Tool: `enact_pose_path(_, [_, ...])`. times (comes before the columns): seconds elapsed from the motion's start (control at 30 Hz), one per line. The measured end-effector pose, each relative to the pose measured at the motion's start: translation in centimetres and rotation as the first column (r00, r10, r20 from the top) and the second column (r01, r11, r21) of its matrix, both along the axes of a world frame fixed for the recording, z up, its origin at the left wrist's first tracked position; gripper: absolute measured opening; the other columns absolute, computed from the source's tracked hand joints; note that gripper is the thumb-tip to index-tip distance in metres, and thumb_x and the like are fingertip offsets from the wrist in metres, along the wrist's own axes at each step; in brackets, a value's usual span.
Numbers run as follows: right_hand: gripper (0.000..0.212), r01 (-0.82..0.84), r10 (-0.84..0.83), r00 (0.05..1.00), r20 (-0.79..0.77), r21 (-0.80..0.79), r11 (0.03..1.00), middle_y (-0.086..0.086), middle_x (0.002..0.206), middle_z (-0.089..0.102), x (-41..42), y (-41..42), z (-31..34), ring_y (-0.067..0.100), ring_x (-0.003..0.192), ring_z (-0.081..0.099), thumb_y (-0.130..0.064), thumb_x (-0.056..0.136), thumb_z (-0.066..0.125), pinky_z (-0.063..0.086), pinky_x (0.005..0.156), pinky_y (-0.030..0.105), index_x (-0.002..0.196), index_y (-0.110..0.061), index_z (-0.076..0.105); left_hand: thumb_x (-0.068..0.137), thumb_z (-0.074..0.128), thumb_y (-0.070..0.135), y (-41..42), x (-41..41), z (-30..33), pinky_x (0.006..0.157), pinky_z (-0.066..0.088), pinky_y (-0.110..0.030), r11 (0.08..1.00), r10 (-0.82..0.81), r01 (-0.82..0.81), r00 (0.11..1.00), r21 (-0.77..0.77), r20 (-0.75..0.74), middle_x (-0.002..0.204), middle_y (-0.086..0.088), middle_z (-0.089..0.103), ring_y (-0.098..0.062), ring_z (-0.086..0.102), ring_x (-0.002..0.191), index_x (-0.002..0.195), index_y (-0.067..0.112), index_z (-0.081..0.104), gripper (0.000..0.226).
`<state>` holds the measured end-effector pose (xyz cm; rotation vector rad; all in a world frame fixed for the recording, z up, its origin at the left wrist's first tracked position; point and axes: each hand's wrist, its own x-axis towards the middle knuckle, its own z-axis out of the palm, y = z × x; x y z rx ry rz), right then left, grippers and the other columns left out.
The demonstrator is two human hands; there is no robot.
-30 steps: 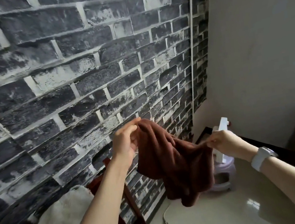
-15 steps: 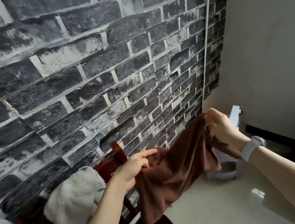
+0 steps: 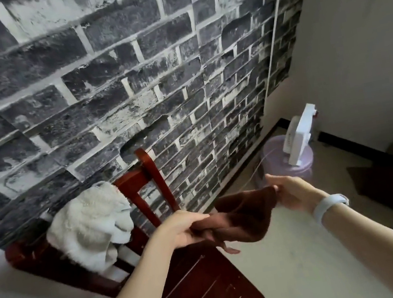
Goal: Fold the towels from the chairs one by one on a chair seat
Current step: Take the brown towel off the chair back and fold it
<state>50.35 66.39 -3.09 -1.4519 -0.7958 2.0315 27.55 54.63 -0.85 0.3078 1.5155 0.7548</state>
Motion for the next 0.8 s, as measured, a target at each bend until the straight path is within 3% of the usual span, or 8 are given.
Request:
enact_pose_path(0.1, [0.015, -0.169, 0.151, 0.985, -0.087, -0.272, 0.947, 0.007, 0.064, 0.046, 0.0, -2.9, -4.0, 0.013, 0.052, 0.050, -0.009, 0.091, 0.052, 0.050, 0.052, 0.022, 0.076, -0.008, 0.050, 0.091, 0.047, 0.000, -1.1, 0.6, -0.7, 0.057, 0.056, -0.034, 0.996, 0.041, -0.041, 0.999, 0.076, -0.005, 0.089, -0.019, 0.062, -0.026, 0.062, 0.077, 0.098, -0.005, 0.060, 0.016])
enact_pose_path(0.2, [0.012, -0.263, 0.268, 0.963, -0.043, -0.395, 0.880, 0.013, 0.073, 0.049, -0.8, -6.1, -7.5, 0.016, 0.063, 0.050, 0.003, 0.091, 0.047, 0.051, 0.056, 0.022, 0.080, -0.001, 0.051, 0.094, 0.041, 0.003, -2.2, 0.6, -0.7, 0.066, 0.049, -0.028, 0.980, 0.043, -0.037, 0.999, 0.196, -0.025, 0.087, -0.008, 0.063, -0.016, 0.059, 0.081, 0.089, 0.012, 0.062, 0.023])
enact_pose_path(0.3, [0.016, -0.360, 0.369, 0.927, -0.075, -0.460, 0.812, 0.017, 0.067, 0.058, -2.2, -8.9, -9.4, 0.021, 0.057, 0.059, 0.004, 0.092, 0.043, 0.053, 0.055, 0.028, 0.079, 0.006, 0.053, 0.094, 0.042, 0.007, -3.6, 0.2, -0.6, 0.065, 0.046, -0.025, 0.961, 0.060, -0.037, 0.995, 0.275, -0.076, 0.083, -0.002, 0.065, -0.011, 0.060, 0.078, 0.092, 0.018, 0.063, 0.023])
enact_pose_path(0.4, [0.024, -0.311, 0.286, 0.950, -0.127, -0.489, 0.815, 0.019, 0.055, 0.063, -3.5, -10.1, -10.2, 0.024, 0.048, 0.064, 0.003, 0.095, 0.036, 0.053, 0.046, 0.027, 0.077, 0.008, 0.050, 0.093, 0.047, 0.007, -5.2, -0.8, -0.7, 0.078, 0.050, -0.028, 0.951, 0.106, -0.029, 0.966, 0.308, -0.236, 0.093, -0.005, 0.065, -0.015, 0.061, 0.088, 0.091, 0.023, 0.063, 0.022])
enact_pose_path(0.5, [0.016, -0.220, 0.199, 0.975, -0.098, -0.539, 0.813, 0.016, 0.053, 0.061, -4.7, -10.2, -10.2, 0.021, 0.042, 0.060, -0.003, 0.094, 0.043, 0.048, 0.037, 0.020, 0.081, 0.003, 0.050, 0.090, 0.053, 0.010, -6.7, -1.8, -0.5, 0.095, 0.045, -0.032, 0.949, 0.137, 0.002, 0.897, 0.315, -0.420, 0.109, -0.008, 0.060, -0.019, 0.057, 0.105, 0.088, 0.028, 0.063, 0.020])
enact_pose_path(0.63, [0.013, -0.306, 0.282, 0.949, -0.137, -0.604, 0.736, 0.014, 0.074, 0.059, -6.5, -10.8, -10.3, 0.022, 0.055, 0.061, -0.007, 0.095, 0.044, 0.048, 0.038, 0.019, 0.099, 0.002, 0.052, 0.090, 0.053, 0.016, -8.2, -2.2, 0.1, 0.086, 0.046, -0.020, 0.927, 0.179, 0.014, 0.862, 0.375, -0.474, 0.112, -0.002, 0.058, -0.008, 0.057, 0.102, 0.086, 0.035, 0.061, 0.021])
enact_pose_path(0.73, [0.025, -0.361, 0.359, 0.924, -0.131, -0.605, 0.710, 0.018, 0.078, 0.059, -7.6, -10.8, -10.1, 0.020, 0.045, 0.063, -0.002, 0.097, 0.033, 0.050, 0.039, 0.022, 0.110, 0.004, 0.053, 0.091, 0.051, 0.014, -8.8, -3.2, 0.8, 0.072, 0.039, -0.005, 0.920, 0.220, 0.073, 0.717, 0.386, -0.662, 0.100, 0.006, 0.056, 0.007, 0.054, 0.086, 0.086, 0.029, 0.060, 0.017])
enact_pose_path(0.8, [0.030, -0.338, 0.309, 0.938, -0.156, -0.607, 0.719, 0.019, 0.075, 0.064, -7.5, -10.3, -9.4, 0.024, 0.051, 0.065, 0.000, 0.097, 0.028, 0.052, 0.039, 0.025, 0.096, 0.008, 0.057, 0.092, 0.048, 0.013, -9.1, -4.3, 0.6, 0.076, 0.035, -0.012, 0.937, 0.209, 0.122, 0.557, 0.328, -0.804, 0.098, 0.004, 0.053, -0.003, 0.050, 0.088, 0.096, 0.015, 0.061, 0.014])
